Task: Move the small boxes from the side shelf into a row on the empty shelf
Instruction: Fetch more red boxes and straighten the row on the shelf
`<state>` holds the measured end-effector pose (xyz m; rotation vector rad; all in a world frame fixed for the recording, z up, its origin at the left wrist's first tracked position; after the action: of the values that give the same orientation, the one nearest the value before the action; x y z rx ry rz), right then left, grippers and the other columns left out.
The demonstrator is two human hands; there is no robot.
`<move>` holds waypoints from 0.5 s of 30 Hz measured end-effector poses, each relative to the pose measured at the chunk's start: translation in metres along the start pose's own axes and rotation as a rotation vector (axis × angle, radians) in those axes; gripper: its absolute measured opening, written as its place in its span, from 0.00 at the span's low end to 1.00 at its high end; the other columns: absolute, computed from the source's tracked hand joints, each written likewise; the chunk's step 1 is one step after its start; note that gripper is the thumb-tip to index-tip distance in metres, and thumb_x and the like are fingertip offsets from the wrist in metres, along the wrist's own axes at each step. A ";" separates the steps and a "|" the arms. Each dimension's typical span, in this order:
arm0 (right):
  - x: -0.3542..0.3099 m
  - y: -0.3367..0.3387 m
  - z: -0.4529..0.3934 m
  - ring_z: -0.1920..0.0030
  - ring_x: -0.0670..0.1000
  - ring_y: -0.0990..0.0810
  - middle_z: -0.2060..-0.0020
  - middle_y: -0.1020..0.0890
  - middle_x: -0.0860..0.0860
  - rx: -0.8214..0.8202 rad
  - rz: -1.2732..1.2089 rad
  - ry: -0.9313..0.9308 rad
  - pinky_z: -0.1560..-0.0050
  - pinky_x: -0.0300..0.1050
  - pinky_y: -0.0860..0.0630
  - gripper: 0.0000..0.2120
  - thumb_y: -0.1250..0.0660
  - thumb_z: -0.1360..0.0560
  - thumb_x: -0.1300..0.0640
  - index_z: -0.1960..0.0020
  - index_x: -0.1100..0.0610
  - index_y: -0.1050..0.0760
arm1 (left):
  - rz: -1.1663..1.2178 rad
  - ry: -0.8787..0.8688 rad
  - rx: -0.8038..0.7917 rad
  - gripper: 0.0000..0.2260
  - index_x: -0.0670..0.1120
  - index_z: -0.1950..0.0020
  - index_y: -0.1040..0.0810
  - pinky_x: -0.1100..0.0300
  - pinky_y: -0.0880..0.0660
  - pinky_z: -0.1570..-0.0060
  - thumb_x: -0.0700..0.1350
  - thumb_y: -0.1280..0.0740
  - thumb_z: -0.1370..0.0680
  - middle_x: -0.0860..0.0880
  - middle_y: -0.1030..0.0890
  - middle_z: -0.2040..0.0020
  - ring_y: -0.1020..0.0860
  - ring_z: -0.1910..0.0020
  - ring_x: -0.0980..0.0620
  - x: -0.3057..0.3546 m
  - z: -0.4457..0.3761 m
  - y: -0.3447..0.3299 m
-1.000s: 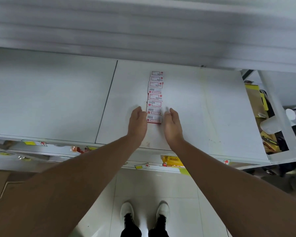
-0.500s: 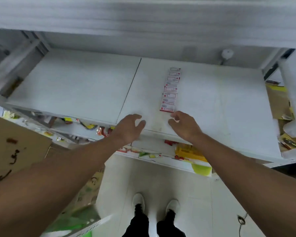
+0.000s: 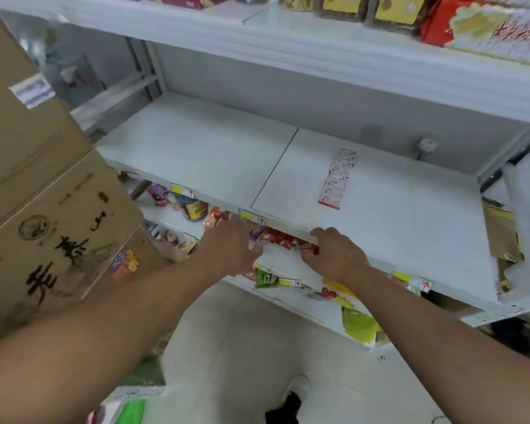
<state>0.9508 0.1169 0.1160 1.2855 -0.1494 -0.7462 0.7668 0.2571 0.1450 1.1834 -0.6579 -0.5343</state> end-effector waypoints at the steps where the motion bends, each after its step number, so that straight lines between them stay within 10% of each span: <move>1: -0.011 -0.007 0.011 0.34 0.60 0.24 0.33 0.25 0.55 -0.007 0.024 0.016 0.39 0.56 0.23 0.28 0.38 0.19 0.38 0.23 0.50 0.31 | -0.001 0.017 0.016 0.29 0.51 0.19 0.31 0.44 0.24 0.35 0.63 0.40 0.17 0.46 0.27 0.23 0.26 0.28 0.42 -0.010 0.015 -0.001; 10: -0.105 -0.062 0.095 0.34 0.59 0.21 0.25 0.29 0.54 -0.069 0.143 0.143 0.38 0.60 0.20 0.31 0.40 0.20 0.35 0.21 0.48 0.34 | 0.076 0.153 0.041 0.25 0.52 0.33 0.22 0.44 0.19 0.43 0.65 0.43 0.21 0.48 0.19 0.36 0.20 0.41 0.45 -0.100 0.151 -0.032; 15: -0.157 -0.059 0.121 0.31 0.57 0.23 0.23 0.31 0.52 -0.065 0.168 0.259 0.36 0.58 0.21 0.32 0.39 0.18 0.35 0.19 0.48 0.35 | 0.091 0.248 0.076 0.27 0.55 0.23 0.28 0.43 0.22 0.36 0.64 0.40 0.19 0.50 0.24 0.26 0.24 0.30 0.45 -0.124 0.212 -0.018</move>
<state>0.7468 0.1044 0.1459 1.2783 -0.0228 -0.4333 0.5282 0.1969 0.1546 1.2606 -0.5202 -0.2819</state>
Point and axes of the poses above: each hand's wrist, its own z-axis away from the middle knuckle, its own y-axis out of the back of the hand, x = y × z, the point moved 8 cm from there along -z, towards the middle knuckle
